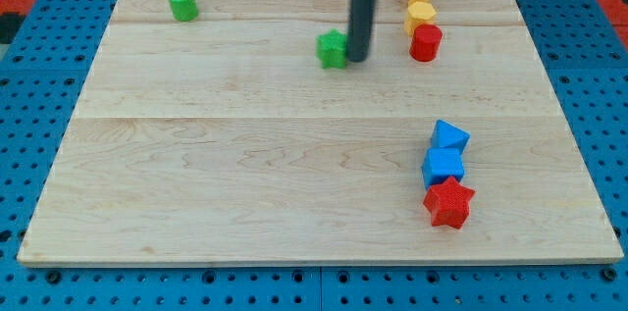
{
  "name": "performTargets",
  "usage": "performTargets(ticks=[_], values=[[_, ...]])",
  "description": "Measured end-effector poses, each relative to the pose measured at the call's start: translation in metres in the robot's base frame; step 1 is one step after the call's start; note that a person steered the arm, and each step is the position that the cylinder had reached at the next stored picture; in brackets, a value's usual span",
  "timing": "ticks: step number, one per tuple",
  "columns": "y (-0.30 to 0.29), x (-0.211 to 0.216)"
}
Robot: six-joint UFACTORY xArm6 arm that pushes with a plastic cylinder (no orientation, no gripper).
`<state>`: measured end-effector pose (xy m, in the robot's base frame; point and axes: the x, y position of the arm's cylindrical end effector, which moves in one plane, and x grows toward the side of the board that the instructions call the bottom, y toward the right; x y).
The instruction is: Place the green star to parallel left of red circle
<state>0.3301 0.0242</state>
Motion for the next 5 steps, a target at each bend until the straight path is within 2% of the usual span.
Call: performTargets(ticks=[1, 3, 4, 5], values=[[-0.042, -0.011], [-0.052, -0.015], [-0.048, -0.01], [-0.067, 0.014]])
